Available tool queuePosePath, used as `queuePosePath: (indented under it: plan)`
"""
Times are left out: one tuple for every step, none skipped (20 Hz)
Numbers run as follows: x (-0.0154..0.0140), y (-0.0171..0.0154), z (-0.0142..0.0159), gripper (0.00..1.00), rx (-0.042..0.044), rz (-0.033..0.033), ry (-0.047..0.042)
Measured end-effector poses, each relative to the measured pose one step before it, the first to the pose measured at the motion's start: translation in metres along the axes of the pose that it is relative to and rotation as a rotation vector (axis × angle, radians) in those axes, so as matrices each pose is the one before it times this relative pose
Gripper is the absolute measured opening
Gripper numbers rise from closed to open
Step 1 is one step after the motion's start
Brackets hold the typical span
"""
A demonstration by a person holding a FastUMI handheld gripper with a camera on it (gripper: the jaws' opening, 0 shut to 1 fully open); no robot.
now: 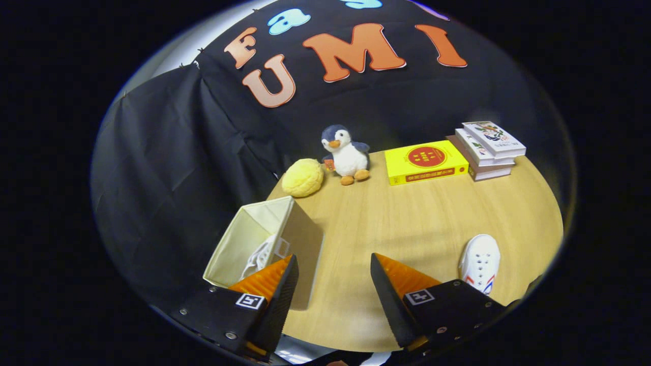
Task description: Open the storage box then place both shoes into the box .Put the left shoe in first, then the right shoe, with the right side of both shoes facing outward in a uniform manner.
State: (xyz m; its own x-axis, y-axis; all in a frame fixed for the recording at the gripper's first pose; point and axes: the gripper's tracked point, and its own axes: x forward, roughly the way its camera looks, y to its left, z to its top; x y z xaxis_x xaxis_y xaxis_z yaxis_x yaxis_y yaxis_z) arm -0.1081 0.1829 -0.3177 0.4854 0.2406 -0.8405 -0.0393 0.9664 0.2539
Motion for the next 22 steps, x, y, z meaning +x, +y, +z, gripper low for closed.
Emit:
queuePosePath:
  plan:
    - [-0.0053,-0.01887,-0.00366,0.86,-0.00606,-0.02988,-0.00249]
    - [-0.00619,-0.01906,-0.00536,0.87,-0.0013,-0.03121,0.00197]
    - [-0.00549,-0.01907,-0.00664,0.87,-0.00054,-0.02834,0.00471]
    - [-0.0044,-0.01875,-0.00765,0.87,0.00426,-0.03622,0.00752]
    - [-0.00335,-0.02054,-0.00863,0.87,0.00671,-0.03665,0.01294]
    - [-0.00199,-0.01852,-0.0095,0.87,0.00615,-0.03288,0.01169]
    - [-0.0007,-0.0196,-0.00709,0.87,-0.00064,-0.03566,0.01163]
    - [-0.0003,-0.01868,-0.00827,0.87,-0.00577,-0.03793,0.01233]
    - [-0.00011,-0.01791,-0.00881,0.87,-0.01068,-0.03852,0.01448]
    - [0.00228,-0.01639,-0.00921,0.87,-0.01119,-0.04084,0.01664]
    - [0.00257,-0.01276,-0.00968,0.87,-0.0112,-0.02476,0.02081]
    - [0.00349,-0.00787,-0.0089,0.87,-0.00483,-0.02009,0.01987]
    - [0.00424,-0.00494,-0.00715,0.87,-0.00017,-0.00503,0.01848]
    - [0.00447,-0.00144,-0.0046,0.87,0.0005,0.00165,0.01479]
    - [0.00591,-0.00118,-0.0062,0.86,-0.00391,0.00402,0.0186]
    - [0.00415,-0.00101,-0.00634,0.83,-0.00873,-0.00139,0.0227]
    - [0.00553,-0.00091,-0.00366,0.83,-0.01301,-0.00197,0.01361]
    - [0.00702,-0.00029,-0.0059,0.81,-0.01242,-0.00163,0.02155]
    - [0.00265,-0.00133,-0.00192,0.79,-0.00585,-0.00174,0.00964]
    - [0.00289,-0.00248,-0.00064,0.78,-0.00277,-0.00636,0.00361]
    - [0.00447,-0.00276,-0.00129,0.76,-0.00478,-0.00712,0.00834]
    - [0.00341,-0.00486,-0.00211,0.73,-0.0063,-0.01344,0.00833]
